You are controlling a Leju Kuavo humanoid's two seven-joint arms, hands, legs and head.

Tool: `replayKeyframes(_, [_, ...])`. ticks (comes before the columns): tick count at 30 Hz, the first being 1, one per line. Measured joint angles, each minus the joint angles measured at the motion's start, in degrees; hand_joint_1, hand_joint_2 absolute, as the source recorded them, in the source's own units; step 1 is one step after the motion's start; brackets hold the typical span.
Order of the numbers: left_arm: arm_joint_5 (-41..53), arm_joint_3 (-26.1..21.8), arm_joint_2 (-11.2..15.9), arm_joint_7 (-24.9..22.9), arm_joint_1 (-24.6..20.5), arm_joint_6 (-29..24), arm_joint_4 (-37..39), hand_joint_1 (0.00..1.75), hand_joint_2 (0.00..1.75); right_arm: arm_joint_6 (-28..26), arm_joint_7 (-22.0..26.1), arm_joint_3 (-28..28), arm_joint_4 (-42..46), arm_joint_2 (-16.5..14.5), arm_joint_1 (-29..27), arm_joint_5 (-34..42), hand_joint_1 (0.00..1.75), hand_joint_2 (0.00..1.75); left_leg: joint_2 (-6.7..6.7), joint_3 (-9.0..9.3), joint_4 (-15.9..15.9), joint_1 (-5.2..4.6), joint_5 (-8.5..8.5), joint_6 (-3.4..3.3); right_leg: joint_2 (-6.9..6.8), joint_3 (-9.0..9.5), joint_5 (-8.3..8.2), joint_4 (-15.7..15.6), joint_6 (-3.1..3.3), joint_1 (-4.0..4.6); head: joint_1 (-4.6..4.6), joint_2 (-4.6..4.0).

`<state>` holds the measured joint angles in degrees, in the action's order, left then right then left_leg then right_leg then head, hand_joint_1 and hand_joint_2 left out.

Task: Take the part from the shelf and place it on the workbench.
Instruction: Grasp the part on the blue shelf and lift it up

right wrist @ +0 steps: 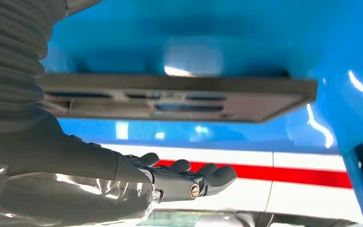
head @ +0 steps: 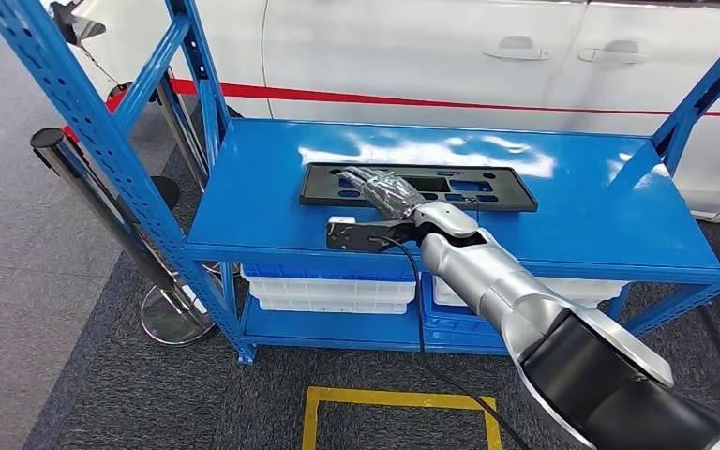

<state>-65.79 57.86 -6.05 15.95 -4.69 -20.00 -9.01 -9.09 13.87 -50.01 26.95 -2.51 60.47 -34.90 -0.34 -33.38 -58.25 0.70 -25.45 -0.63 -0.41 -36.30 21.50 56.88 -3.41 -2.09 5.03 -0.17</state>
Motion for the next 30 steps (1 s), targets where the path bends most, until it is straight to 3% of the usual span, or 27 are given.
replayKeyframes(19, [-0.8,0.0,0.0,-1.8,-0.1,0.3,0.0,0.0,0.0,1.2,-0.8,0.2,-1.3,0.1,0.1,-1.8,0.0,1.75,-0.01,-0.06,-0.1,-0.04,-0.03,-0.02,0.0,-0.01,-0.02,0.0,-0.02,-0.02,0.0,0.0])
replayKeyframes(24, [-2.1,-0.2,0.2,-1.5,-0.1,1.1,0.0,0.0,0.0,1.2,-0.7,0.2,-1.6,-0.2,-0.1,-1.9,0.0,1.75,-0.06,-0.41,-0.1,-0.36,-0.31,-0.73,-0.04,0.03,-0.6,0.1,-0.62,-0.2,0.0,0.0])
replayKeyframes(27, [-1.9,-0.3,0.2,-1.5,-0.1,1.2,0.0,0.0,0.0,1.2,-0.7,0.2,-1.8,-0.2,-0.1,-2.0,0.0,1.75,-0.07,0.57,0.6,-0.09,-0.76,-1.91,-0.05,-0.92,0.0,2.5,-0.92,-0.38,-0.02,0.0])
replayKeyframes(30, [-1.9,-0.3,0.2,-1.4,-0.1,1.2,0.0,0.0,0.0,1.3,-0.6,0.2,-2.0,-0.2,-0.2,-2.1,0.0,1.75,0.02,1.39,0.7,-0.21,-1.05,-2.2,0.23,-5.96,4.69,12.0,-0.62,-0.2,-0.01,0.0])
